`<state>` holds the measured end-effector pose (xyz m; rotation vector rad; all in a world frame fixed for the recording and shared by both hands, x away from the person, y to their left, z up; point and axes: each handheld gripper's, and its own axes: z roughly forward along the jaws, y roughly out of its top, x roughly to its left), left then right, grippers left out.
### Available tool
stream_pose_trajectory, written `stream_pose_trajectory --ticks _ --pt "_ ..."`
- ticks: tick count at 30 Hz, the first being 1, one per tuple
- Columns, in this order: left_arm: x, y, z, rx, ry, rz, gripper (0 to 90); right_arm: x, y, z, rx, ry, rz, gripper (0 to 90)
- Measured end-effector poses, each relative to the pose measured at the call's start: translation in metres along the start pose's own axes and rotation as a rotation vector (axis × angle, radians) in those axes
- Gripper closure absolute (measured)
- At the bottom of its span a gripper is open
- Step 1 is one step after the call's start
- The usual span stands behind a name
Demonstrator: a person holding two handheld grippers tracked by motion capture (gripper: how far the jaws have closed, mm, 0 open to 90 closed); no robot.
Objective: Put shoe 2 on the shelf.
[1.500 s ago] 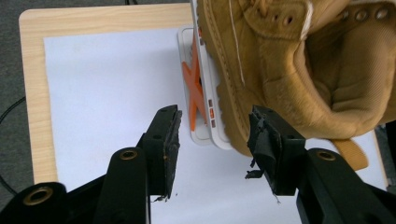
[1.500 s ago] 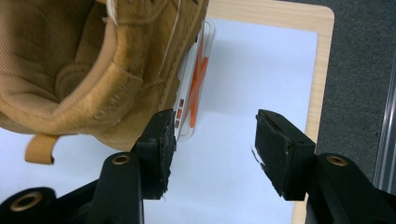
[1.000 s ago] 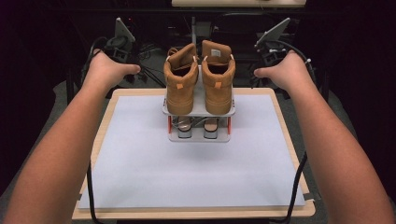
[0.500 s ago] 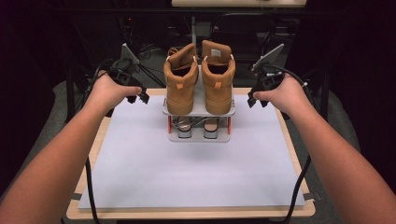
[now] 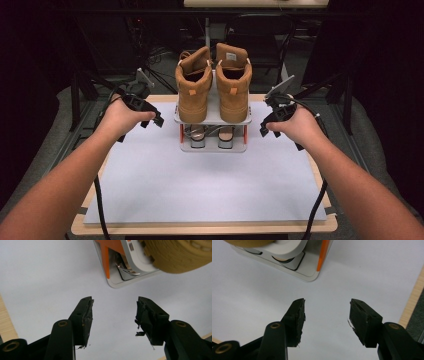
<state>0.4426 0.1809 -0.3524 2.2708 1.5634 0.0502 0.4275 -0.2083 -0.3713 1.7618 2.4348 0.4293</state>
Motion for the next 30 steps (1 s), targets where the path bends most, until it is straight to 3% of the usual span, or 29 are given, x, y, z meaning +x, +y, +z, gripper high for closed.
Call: stream_pose_trajectory --ticks 6,9,18,23,24,28,30 --pt "0.006 -0.014 0.016 0.01 -0.052 -0.004 46.4 0.002 -0.012 0.019 0.012 0.021 -0.017 46.1" --pt "0.008 -0.023 0.024 0.006 -0.056 -0.001 46.4 0.004 -0.018 0.027 0.021 0.032 -0.027 46.1" --pt "0.0 -0.053 0.045 0.008 -0.061 0.067 44.9 0.014 -0.042 0.042 0.007 0.048 -0.078 46.4" --pt "-0.006 -0.069 0.058 0.005 -0.145 0.072 45.2 0.02 -0.054 0.051 0.02 0.052 -0.105 46.4" --pt "-0.007 -0.072 0.062 0.004 -0.155 0.077 45.2 0.022 -0.057 0.055 0.009 0.077 -0.095 46.4" --pt "-0.011 -0.083 0.076 -0.002 -0.143 0.102 45.5 0.025 -0.064 0.063 -0.004 0.107 -0.094 46.3" --pt "-0.011 -0.088 0.084 -0.001 -0.132 0.111 45.5 0.027 -0.067 0.067 -0.025 0.09 -0.106 46.4"
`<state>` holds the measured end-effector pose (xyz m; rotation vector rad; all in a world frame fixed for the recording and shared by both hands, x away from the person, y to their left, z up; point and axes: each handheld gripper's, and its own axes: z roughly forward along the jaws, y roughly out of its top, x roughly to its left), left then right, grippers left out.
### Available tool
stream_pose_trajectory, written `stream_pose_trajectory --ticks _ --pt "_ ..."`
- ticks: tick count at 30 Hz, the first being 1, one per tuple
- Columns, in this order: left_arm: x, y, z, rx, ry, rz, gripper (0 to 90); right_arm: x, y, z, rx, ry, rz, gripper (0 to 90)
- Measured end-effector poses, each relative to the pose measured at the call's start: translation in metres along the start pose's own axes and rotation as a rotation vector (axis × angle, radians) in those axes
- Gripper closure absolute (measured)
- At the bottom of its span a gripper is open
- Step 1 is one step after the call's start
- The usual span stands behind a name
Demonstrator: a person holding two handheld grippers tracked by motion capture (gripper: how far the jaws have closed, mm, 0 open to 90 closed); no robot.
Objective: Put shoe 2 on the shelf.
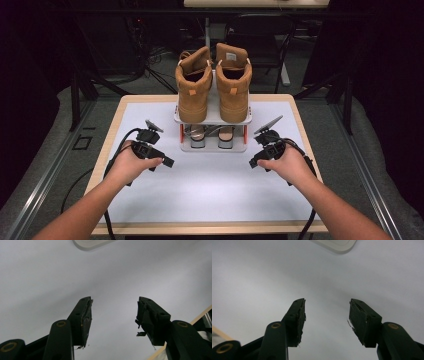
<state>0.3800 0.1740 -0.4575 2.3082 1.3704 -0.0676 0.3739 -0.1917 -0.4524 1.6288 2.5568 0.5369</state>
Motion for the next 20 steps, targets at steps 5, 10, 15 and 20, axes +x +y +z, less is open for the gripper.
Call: stream_pose_trajectory --ticks 5,10,15,20 --pt "0.007 -0.011 0.01 -0.011 0.028 0.004 45.6 0.006 -0.009 0.01 -0.031 0.009 -0.018 46.5" --pt "0.009 -0.021 0.014 -0.058 0.045 -0.004 45.9 0.015 -0.014 0.016 -0.084 0.022 -0.026 46.7" --pt "0.009 -0.035 0.029 -0.064 0.014 -0.017 45.6 0.025 -0.018 0.021 -0.103 0.011 -0.04 46.8" --pt "0.019 -0.048 0.037 -0.076 0.036 -0.034 44.0 0.028 -0.026 0.028 -0.144 -0.012 -0.033 44.7"
